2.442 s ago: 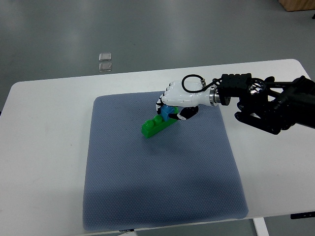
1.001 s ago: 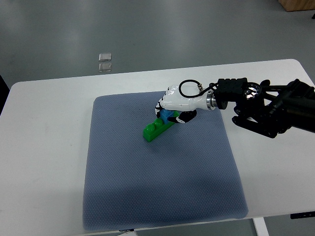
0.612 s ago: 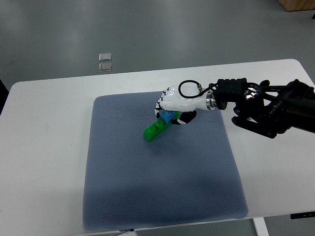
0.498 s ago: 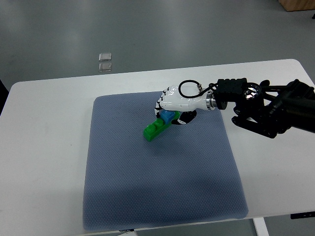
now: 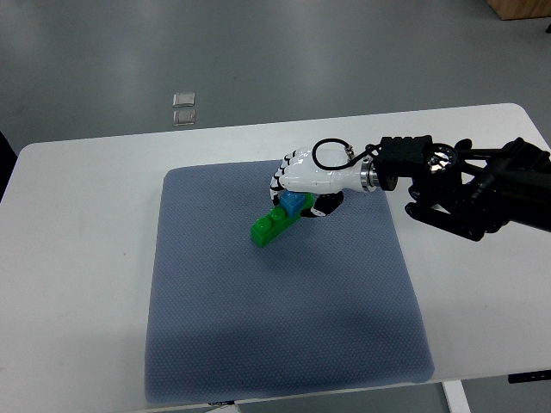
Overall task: Stack blue block on green block with right hand
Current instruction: 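Open the right hand and lift it off the blue block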
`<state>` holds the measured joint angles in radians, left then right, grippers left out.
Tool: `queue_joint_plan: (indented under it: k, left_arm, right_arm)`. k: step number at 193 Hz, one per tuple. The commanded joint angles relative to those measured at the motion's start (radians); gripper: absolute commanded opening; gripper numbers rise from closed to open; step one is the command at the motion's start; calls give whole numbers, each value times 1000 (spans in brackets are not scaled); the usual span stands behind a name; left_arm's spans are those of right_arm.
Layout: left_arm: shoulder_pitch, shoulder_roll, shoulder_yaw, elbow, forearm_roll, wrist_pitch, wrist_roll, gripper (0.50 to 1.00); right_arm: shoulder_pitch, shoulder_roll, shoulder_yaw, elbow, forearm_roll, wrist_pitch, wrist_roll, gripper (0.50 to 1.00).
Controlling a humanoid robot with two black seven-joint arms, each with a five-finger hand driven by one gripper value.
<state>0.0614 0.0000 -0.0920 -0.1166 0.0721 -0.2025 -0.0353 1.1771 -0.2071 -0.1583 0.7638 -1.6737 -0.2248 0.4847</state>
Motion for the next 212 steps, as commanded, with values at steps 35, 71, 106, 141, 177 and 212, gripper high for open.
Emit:
queue_joint_plan:
  k: [35,71,106,141,177,212]
  left_arm:
    - [0,0,0,0,0,0,0,1000]
    - [0,0,0,0,0,0,0,1000]
    - [0,0,0,0,0,0,0,1000]
    - [0,0,0,0,0,0,0,1000]
    - [0,0,0,0,0,0,0,1000]
    - [0,0,0,0,0,0,0,1000]
  right_arm:
    - [3,0,3,0,3,-1,0,836]
    - [6,0,8,9,12,-2,2,870]
    - [10,-6,25,45,48,8,11,895]
    - [12,-18,60,83,137,38,14,899]
    - [3,-74,247,117,288,236,15,899]
    - [-47,-103,445,81,540,470,0,899]
